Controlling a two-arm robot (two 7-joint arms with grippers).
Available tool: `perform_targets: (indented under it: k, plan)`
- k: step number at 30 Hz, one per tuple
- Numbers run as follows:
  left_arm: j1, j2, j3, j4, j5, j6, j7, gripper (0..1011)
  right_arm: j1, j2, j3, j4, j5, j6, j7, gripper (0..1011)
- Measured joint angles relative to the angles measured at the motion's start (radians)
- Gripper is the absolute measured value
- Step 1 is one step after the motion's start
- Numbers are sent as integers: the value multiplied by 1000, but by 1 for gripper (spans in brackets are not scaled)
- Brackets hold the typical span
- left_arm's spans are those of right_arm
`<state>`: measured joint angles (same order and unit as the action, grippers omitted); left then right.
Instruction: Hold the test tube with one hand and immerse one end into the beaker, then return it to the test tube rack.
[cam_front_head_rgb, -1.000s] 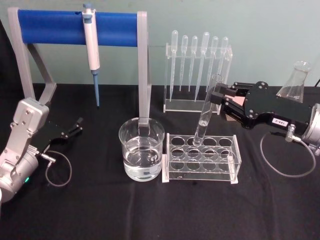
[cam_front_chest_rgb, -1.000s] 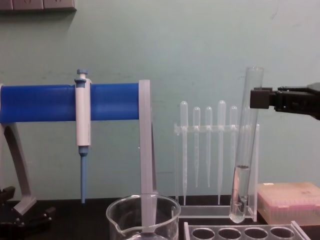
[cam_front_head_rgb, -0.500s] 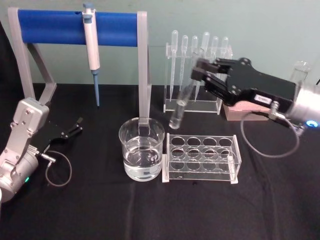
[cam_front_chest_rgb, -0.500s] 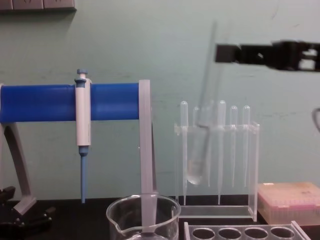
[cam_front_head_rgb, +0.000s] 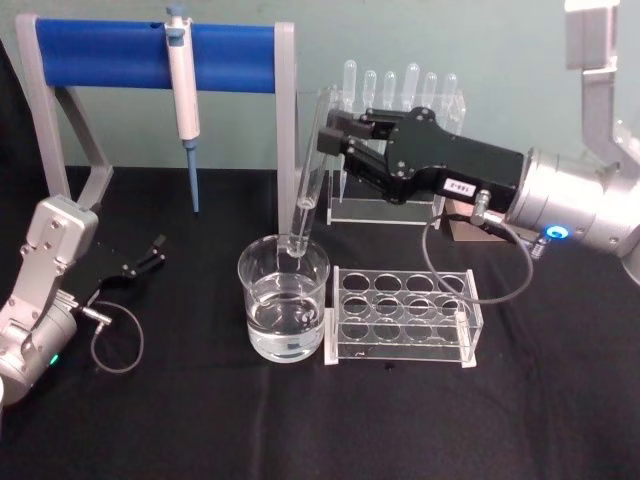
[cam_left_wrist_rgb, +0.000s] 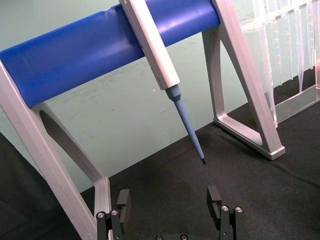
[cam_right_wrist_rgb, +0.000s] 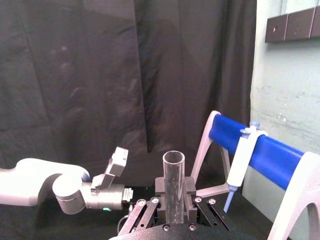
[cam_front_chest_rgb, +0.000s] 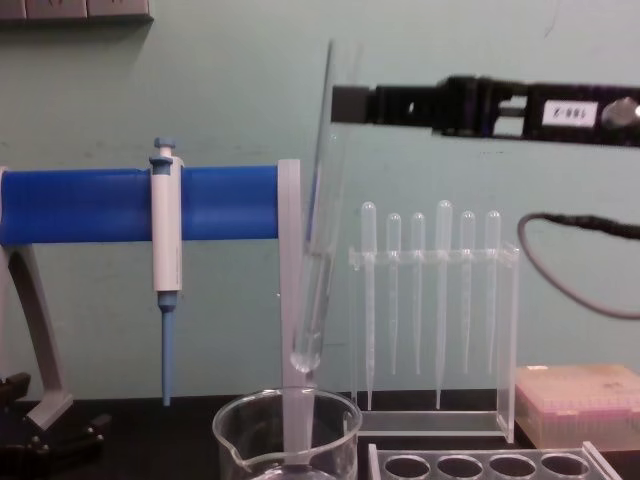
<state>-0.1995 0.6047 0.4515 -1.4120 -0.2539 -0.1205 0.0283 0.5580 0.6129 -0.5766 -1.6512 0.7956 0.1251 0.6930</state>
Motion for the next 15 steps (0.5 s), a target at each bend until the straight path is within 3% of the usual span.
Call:
perform_targets:
  k: [15]
  plan:
    - [0,0,0,0,0,0,0,1000,-19,-32,-36,78,-47,-65,2,226]
